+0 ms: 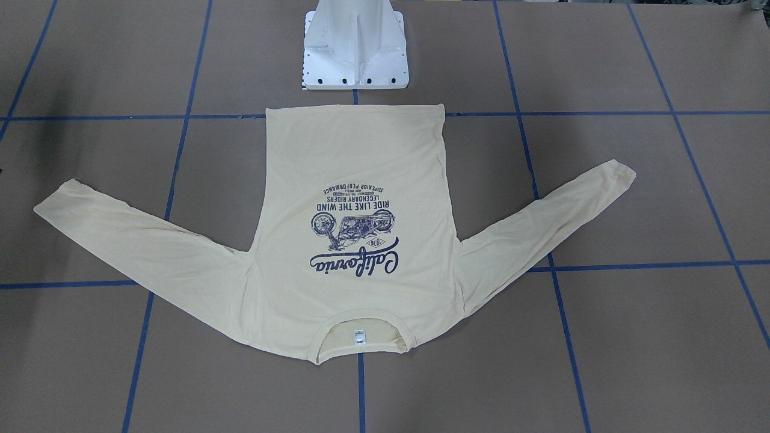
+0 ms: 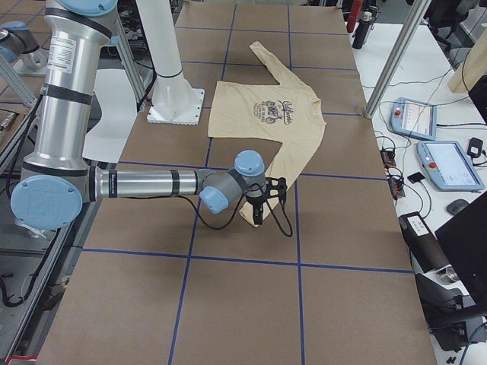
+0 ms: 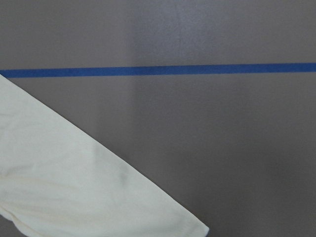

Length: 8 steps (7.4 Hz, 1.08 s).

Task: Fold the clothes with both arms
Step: 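Lower the right gripper onto the sleeve cuff nearest it and grasp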

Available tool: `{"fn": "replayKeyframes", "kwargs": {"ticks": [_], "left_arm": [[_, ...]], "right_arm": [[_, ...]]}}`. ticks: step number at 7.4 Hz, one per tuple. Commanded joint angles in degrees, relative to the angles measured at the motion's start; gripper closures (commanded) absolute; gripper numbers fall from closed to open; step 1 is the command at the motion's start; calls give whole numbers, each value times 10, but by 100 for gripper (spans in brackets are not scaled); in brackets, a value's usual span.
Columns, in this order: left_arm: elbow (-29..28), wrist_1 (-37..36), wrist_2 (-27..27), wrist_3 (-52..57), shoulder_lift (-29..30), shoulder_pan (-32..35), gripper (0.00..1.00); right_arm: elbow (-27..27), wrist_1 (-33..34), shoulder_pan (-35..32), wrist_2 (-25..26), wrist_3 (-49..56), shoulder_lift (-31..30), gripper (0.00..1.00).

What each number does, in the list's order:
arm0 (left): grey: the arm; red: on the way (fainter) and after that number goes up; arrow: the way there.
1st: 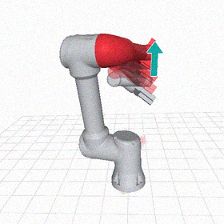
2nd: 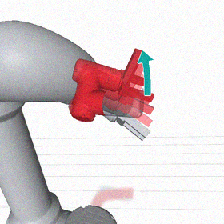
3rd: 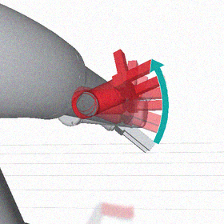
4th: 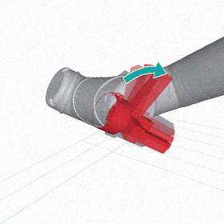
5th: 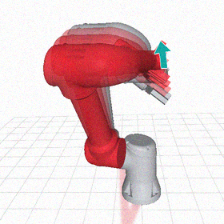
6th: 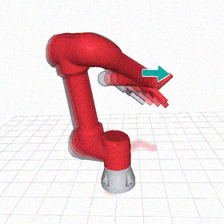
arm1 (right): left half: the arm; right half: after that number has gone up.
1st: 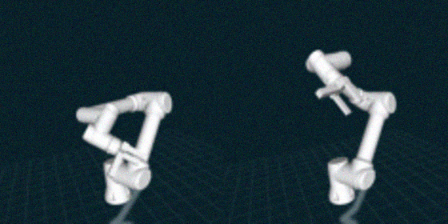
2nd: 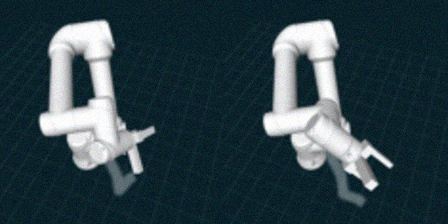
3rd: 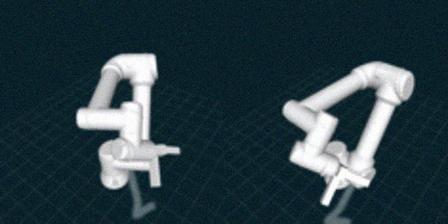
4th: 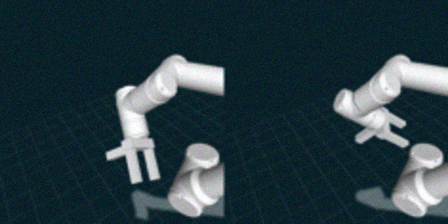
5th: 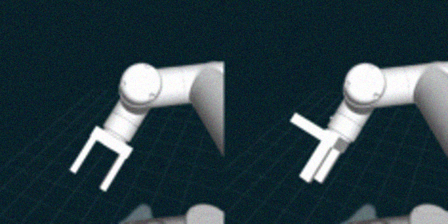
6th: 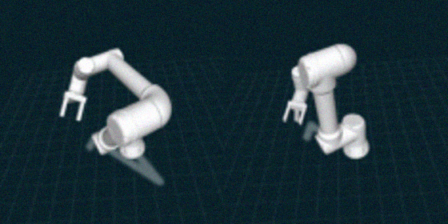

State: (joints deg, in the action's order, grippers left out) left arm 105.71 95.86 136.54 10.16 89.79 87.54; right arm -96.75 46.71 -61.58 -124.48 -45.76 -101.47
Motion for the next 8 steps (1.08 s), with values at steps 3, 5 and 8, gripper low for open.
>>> {"fn": "replayKeyframes", "kwargs": {"ticks": [3, 5, 8], "left_arm": [[0, 0, 0, 1, 0, 0, 0], [0, 0, 0, 1, -1, 0, 0], [0, 0, 0, 1, -2, -1, 0]], "right_arm": [[53, -102, 60, 53, -85, 1, 52], [63, -102, 61, 65, -80, 0, 54], [71, -102, 65, 69, -80, 0, 54]]}}
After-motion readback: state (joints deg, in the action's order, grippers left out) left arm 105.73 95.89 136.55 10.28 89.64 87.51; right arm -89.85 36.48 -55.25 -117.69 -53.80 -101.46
